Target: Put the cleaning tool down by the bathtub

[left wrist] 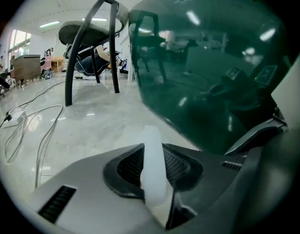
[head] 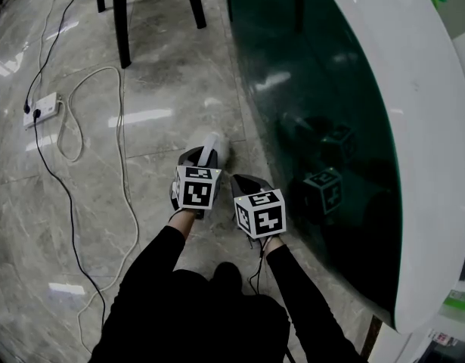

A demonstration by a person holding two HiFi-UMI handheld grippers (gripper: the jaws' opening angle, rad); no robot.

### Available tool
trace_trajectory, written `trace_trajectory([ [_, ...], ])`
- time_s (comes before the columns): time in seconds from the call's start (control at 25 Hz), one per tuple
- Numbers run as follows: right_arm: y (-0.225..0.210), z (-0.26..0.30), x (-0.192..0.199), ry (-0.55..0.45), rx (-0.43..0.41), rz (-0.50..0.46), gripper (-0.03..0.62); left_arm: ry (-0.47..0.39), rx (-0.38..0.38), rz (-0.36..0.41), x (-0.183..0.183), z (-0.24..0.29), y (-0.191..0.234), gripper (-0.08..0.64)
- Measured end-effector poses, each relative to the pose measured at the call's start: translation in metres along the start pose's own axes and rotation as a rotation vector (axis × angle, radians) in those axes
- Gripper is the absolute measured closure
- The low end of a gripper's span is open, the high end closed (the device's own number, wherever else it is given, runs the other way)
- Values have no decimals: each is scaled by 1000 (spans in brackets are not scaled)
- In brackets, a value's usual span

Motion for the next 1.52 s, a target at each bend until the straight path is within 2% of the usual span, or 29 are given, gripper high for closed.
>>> trace_trajectory([
  [0.4,-7,1,13,12,8,17,592,32,-23,11,12,21,-2,461],
  [0.76,-13,-1,18,22,17,30,592,26,-38,0,14,25,-4,460],
  [1.0,-11,-3,14,10,18,30,592,45,-22,17,15,23,-4,447],
  [1.2,-10,-3,10,0,21,27,592,16,-15,19,3,15,-3,393],
  [1.52,1,-9,12,-18,33,37,592,-64,59,4,-23,-25,-3,391],
])
Point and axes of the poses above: the fingertips, and each gripper's own axes: z forward along the fingers, y to its left, x out of its underside, the point moved 3 cm from there along -z, backward along the fingers, and after that the axes turned 4 degrees about -x, right-handed, at the moved point
